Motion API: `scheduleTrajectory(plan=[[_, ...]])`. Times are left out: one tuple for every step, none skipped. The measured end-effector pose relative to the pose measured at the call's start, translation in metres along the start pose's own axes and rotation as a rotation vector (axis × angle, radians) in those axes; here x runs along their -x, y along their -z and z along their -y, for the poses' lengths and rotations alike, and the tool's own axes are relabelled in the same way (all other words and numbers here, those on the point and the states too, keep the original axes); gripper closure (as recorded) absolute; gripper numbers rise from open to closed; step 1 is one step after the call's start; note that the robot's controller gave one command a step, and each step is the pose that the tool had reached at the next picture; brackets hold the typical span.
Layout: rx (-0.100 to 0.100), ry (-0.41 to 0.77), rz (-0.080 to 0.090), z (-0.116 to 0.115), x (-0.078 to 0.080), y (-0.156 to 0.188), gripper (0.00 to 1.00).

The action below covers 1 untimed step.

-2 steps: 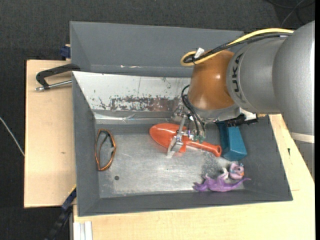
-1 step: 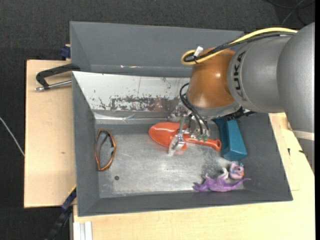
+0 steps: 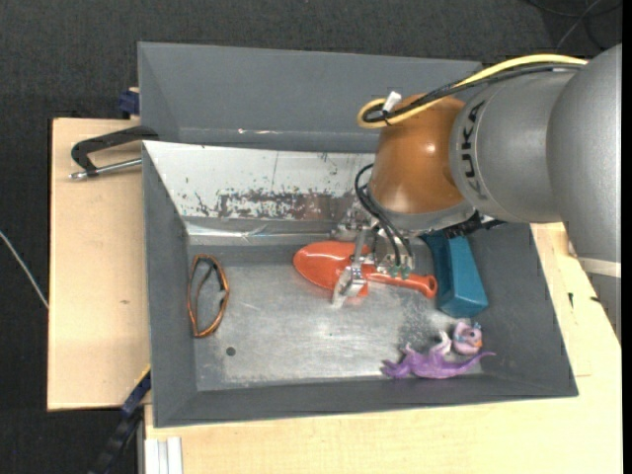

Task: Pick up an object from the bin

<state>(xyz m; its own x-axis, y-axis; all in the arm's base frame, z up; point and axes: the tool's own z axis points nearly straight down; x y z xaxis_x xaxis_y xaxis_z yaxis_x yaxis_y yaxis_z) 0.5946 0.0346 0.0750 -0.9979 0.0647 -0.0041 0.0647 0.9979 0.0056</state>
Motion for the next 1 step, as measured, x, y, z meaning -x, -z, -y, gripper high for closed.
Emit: scheduleTrajectory(plan=[[-0.001, 0.001, 0.0, -0.0001, -0.0006, 0.0024, 1.0]])
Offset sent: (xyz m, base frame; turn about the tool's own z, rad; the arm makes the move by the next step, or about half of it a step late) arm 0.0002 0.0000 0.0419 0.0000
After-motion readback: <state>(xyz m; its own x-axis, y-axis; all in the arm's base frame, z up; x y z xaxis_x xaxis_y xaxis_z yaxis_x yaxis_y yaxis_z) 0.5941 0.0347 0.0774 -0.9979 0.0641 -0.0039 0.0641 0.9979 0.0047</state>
